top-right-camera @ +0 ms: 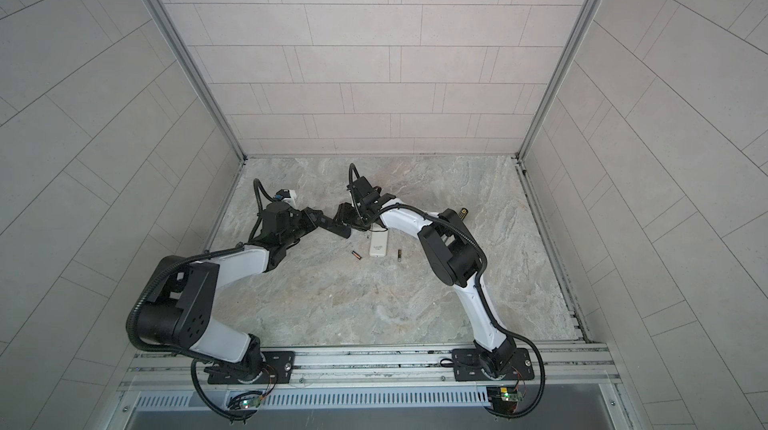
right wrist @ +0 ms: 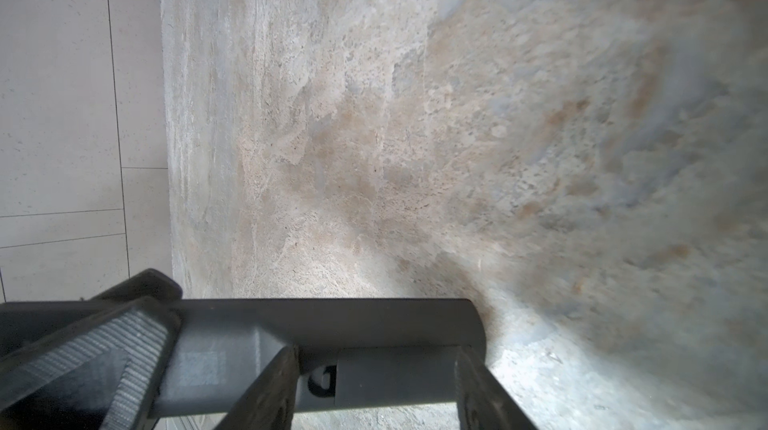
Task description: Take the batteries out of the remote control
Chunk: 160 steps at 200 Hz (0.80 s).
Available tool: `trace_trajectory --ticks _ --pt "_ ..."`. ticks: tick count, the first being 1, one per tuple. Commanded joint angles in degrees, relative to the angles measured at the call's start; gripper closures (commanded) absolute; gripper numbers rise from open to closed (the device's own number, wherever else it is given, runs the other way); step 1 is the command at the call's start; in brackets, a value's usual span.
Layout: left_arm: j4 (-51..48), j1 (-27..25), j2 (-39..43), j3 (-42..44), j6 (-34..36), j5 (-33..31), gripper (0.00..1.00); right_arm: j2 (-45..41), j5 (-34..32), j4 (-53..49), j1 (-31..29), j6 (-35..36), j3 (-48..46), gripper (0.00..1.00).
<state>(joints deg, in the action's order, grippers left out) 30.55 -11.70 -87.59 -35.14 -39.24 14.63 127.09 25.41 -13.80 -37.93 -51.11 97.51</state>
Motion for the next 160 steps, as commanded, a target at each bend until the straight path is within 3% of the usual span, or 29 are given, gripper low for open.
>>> trace_trajectory --ticks 1,57,160 --pt "-4.2 -0.7 -0.4 -0.2 1.7 -0.9 1.00 1.6 -1.2 -2.6 -0.7 -0.9 -0.4 0.39" --pt "-5.8 -0.7 -0.5 -0.6 2.2 -1.0 1.00 -0.2 -3.2 -1.5 -0.8 -1.5 -3.9 0.40" --pt "-7.7 -0.7 -0.8 -1.4 2.2 -0.2 1.00 0.1 1.1 -0.1 -2.2 -1.1 -1.4 0.40"
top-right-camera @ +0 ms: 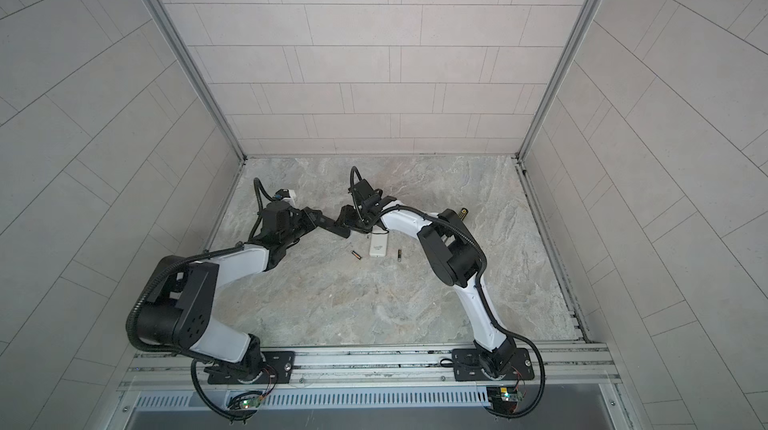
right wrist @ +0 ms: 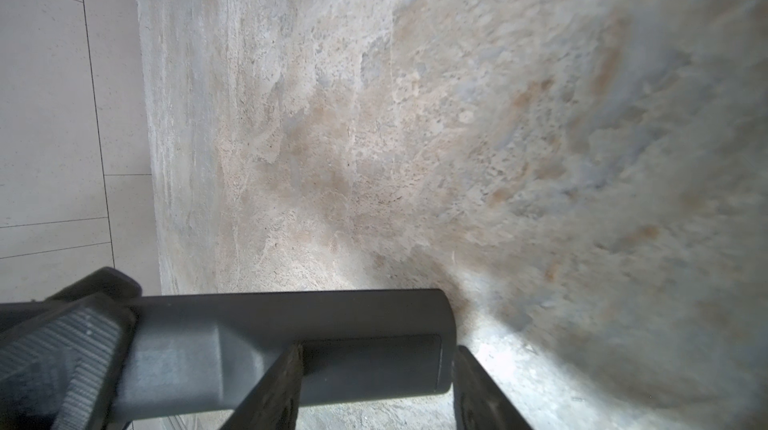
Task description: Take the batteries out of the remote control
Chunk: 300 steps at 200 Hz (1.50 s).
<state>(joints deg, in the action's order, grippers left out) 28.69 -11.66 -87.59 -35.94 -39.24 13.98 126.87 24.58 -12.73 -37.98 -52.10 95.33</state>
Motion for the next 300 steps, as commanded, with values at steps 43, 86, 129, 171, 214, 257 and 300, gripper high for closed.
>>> trace_trajectory --ticks 43,86,129,171,214,257,300 --pt "-7.7 -0.7 -1.1 -1.5 2.9 1.1 1.00 -0.9 2.1 0.3 -2.3 -0.5 -0.2 0.41" --pt "-8.8 -0.8 -0.6 -1.4 3.5 1.1 1.00 -2.5 -3.1 -2.5 -2.2 0.9 0.5 0.41" --pt "-10.9 -0.8 -0.4 -1.5 4.7 0.8 1.00 -6.5 -12.8 -8.6 -2.7 7.0 0.1 0.42" --pt "-11.4 -0.8 -0.7 -1.7 4.8 0.6 1.00 -5.9 -11.5 -7.1 -2.8 6.9 0.5 0.42" --pt "-12.5 -0.8 -0.6 -1.9 5.2 0.5 1.00 -5.2 -9.5 -5.2 -2.4 4.4 -1.2 0.42" --pt "-13.2 -0.7 -0.4 -2.0 5.5 0.6 1.00 -4.8 -7.4 -1.2 -2.2 3.0 -2.0 0.42" --pt "-13.4 -0.8 -0.4 -2.0 5.4 0.5 1.00 -3.1 -6.0 -1.3 -2.2 2.4 -0.5 0.42"
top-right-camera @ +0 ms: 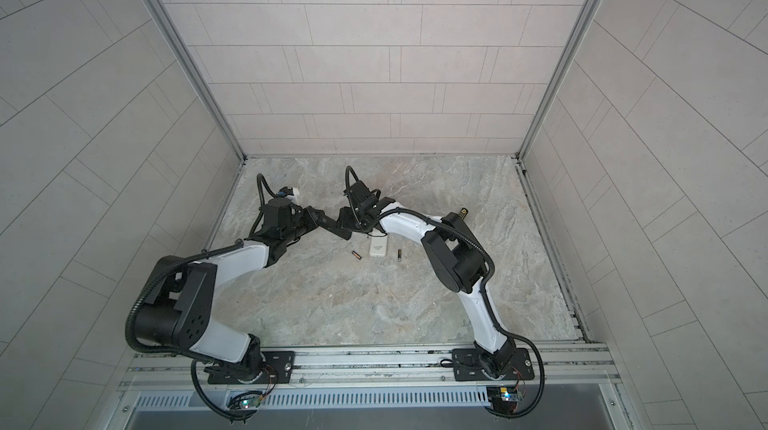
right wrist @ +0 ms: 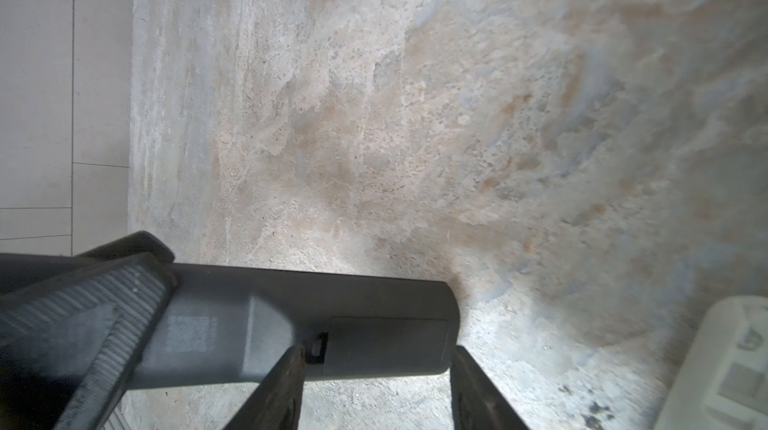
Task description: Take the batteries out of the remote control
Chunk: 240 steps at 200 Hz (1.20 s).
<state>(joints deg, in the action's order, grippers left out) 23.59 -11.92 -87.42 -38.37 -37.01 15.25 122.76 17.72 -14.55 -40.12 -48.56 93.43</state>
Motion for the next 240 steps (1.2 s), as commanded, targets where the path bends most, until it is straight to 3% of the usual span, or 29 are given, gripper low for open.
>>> trace_trajectory --ticks 1,240 --pt "-8.4 -0.5 -0.6 0.4 3.2 -0.8 1.00 1.0 0.8 0.3 0.0 -1.1 1.5 0.42" --pt "-10.4 -0.5 -0.9 0.0 3.8 -0.4 1.00 3.5 3.5 1.8 0.1 -4.3 0.6 0.44"
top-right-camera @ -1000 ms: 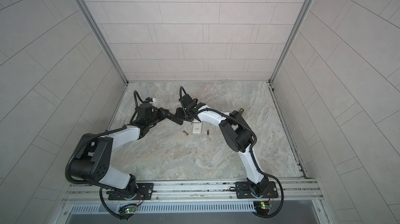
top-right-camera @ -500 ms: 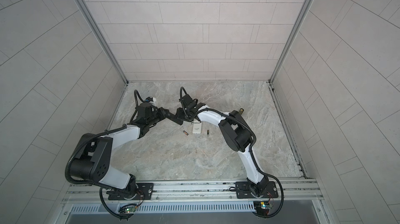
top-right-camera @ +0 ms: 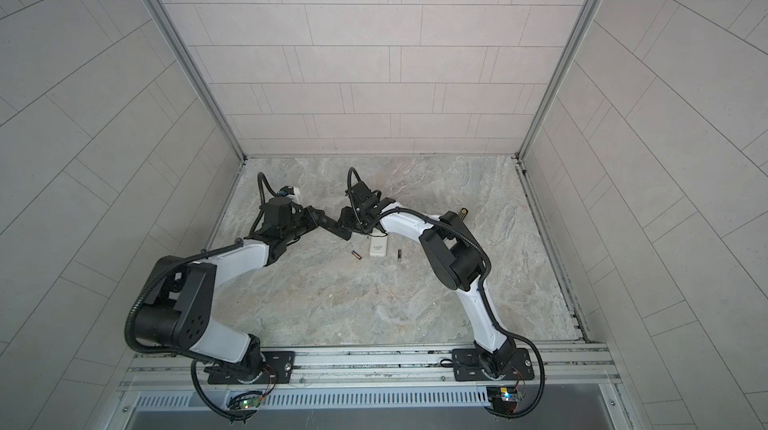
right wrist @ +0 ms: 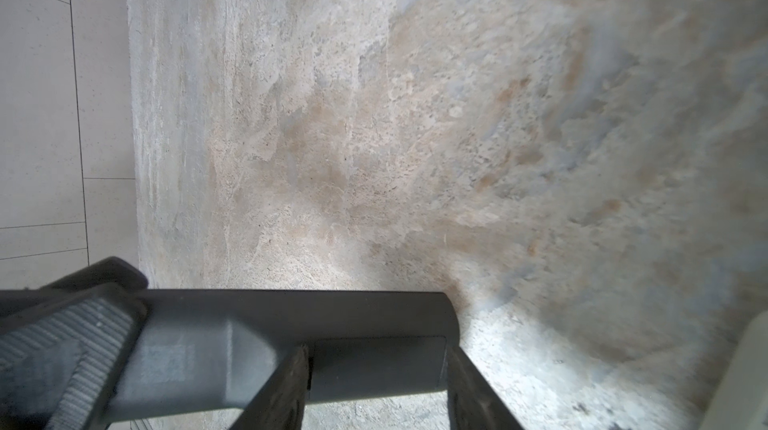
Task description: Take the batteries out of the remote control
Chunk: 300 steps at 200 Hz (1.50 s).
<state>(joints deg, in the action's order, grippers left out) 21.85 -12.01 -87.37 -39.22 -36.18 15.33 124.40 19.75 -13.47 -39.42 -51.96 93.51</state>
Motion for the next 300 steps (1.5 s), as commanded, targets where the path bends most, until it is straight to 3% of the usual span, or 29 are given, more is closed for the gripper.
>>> trace_trajectory --ticks 1,45,66,160,223,265,300 --pt "-8.7 -0.4 -1.0 0.9 3.0 -0.4 1.00 1.9 1.5 0.8 -0.6 -0.9 0.6 0.44" --pt "-8.5 -0.4 -0.6 1.1 2.6 -0.1 1.00 2.5 4.0 1.7 -0.9 -2.4 1.5 0.44" --pt "-8.4 -0.5 -0.3 1.1 2.1 0.1 1.00 3.9 3.6 -3.0 -1.3 -1.2 4.7 0.44" --pt "-9.2 -1.8 4.3 2.0 0.7 -2.2 1.00 6.4 -8.3 -21.5 -3.7 -0.4 11.9 0.48" --pt "-12.1 -1.9 8.8 2.0 2.4 -5.1 1.00 5.3 -15.2 -25.3 -3.7 -0.9 13.0 0.52" --pt "-13.4 -1.8 10.3 1.7 3.3 -7.4 1.00 4.0 -15.7 -24.2 -3.1 -0.6 12.5 0.53" --pt "-12.1 -1.8 9.4 1.9 2.2 -7.3 1.00 0.4 -8.4 -12.2 -3.0 -0.6 7.0 0.51"
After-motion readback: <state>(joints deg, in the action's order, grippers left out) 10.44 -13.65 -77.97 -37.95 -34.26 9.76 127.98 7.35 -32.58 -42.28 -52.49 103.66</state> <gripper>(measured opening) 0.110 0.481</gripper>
